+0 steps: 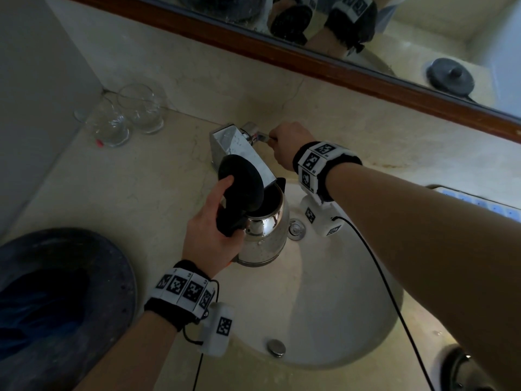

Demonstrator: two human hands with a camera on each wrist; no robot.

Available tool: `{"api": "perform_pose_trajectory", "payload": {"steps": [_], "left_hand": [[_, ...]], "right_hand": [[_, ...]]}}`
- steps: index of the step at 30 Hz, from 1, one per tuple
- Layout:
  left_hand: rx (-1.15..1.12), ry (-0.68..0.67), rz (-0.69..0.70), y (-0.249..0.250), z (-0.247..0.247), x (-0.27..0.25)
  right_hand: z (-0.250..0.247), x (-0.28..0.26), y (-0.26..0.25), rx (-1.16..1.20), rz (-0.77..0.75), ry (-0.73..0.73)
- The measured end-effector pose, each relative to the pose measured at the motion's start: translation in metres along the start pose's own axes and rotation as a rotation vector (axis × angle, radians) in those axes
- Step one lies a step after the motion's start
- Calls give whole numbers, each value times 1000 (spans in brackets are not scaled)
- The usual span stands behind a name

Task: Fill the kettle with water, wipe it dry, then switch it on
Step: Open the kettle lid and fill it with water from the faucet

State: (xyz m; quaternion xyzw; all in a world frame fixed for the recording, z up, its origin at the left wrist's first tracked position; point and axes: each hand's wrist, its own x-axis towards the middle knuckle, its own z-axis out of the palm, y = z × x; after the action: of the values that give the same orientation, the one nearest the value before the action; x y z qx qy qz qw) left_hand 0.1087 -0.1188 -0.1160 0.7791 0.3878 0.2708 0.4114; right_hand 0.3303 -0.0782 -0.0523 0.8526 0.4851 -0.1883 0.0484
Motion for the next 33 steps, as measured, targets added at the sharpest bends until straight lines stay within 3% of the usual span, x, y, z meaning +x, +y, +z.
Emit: {"api": "perform_pose_trajectory", "payload": {"steps": [14, 20, 25, 29, 33], "left_hand": [[16, -30, -12, 3, -1, 2], [15, -28, -1, 0, 0, 0], [-9, -60, 5, -4, -2, -2], [-16, -92, 10, -5, -5, -6], [-5, -113, 34, -2, -7, -13]], "right_hand": [[-5, -8, -5, -26, -5, -24], [-6, -30, -10, -49, -75, -44], [10, -43, 11, 172, -118, 12], [24, -53, 40, 332, -47, 141], [45, -72, 65, 333, 6, -7]]}}
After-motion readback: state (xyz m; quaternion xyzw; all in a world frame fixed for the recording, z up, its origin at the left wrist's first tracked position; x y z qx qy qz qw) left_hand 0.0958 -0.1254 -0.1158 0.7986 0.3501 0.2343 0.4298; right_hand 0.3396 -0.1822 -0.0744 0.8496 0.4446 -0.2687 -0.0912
